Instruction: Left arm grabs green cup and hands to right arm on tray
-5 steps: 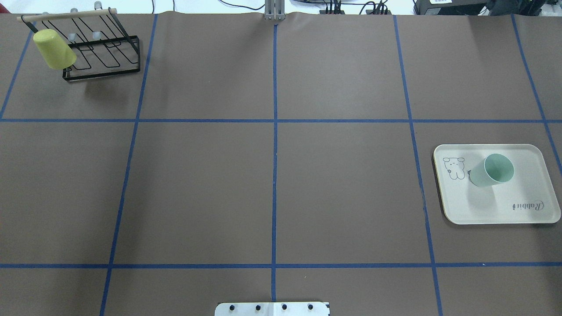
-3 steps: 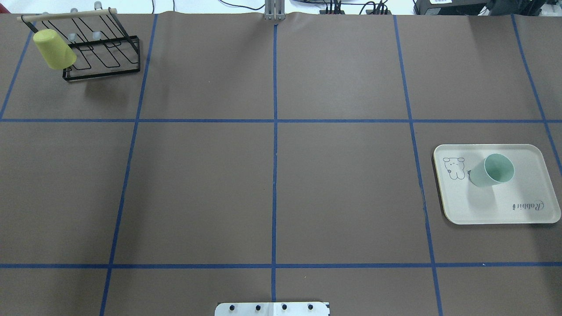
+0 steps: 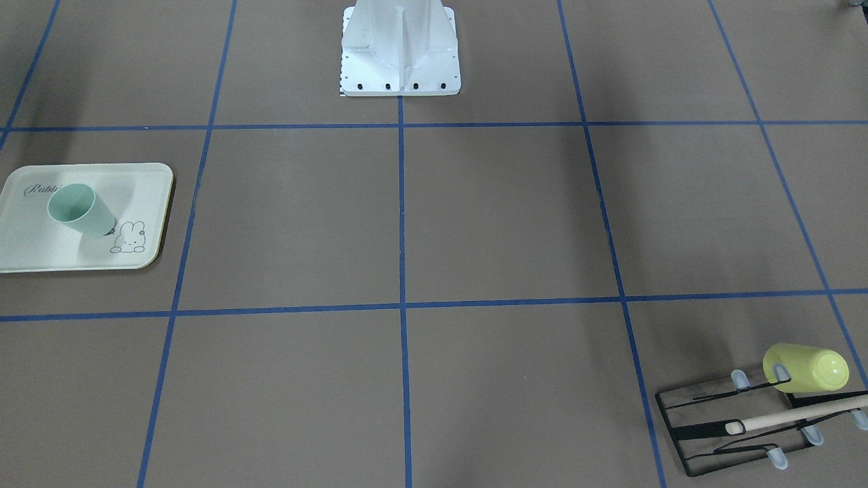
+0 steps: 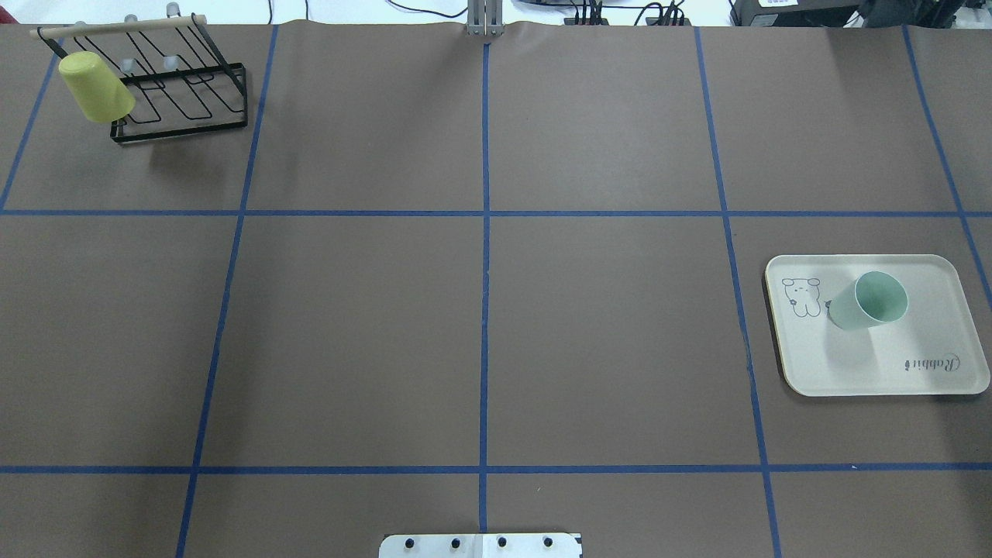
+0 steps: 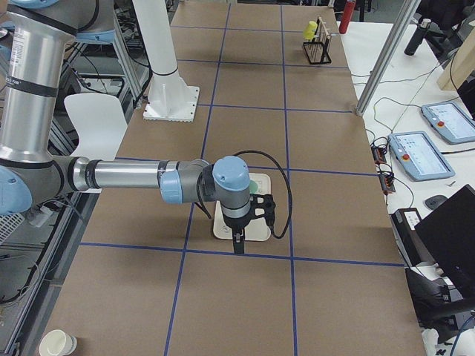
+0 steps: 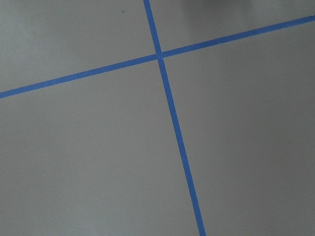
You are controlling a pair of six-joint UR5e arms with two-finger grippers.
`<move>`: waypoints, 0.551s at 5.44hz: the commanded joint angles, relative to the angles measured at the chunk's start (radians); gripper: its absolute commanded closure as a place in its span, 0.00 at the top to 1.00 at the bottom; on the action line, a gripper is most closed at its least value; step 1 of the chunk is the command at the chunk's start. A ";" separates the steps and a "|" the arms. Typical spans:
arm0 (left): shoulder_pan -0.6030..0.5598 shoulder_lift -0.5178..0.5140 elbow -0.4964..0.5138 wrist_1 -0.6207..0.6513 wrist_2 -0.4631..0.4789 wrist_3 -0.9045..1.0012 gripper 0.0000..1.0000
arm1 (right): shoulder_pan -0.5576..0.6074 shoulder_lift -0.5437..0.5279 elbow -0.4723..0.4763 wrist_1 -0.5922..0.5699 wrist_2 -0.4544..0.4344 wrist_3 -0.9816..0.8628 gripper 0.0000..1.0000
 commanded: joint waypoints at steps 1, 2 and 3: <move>0.000 0.000 -0.001 0.000 -0.001 -0.002 1.00 | -0.015 0.001 0.000 0.000 0.001 0.007 1.00; 0.000 0.000 -0.001 0.000 -0.003 -0.002 1.00 | -0.019 0.001 0.000 0.000 0.003 0.012 1.00; 0.000 0.000 -0.001 0.000 -0.003 -0.002 1.00 | -0.027 0.001 0.000 0.000 0.003 0.021 1.00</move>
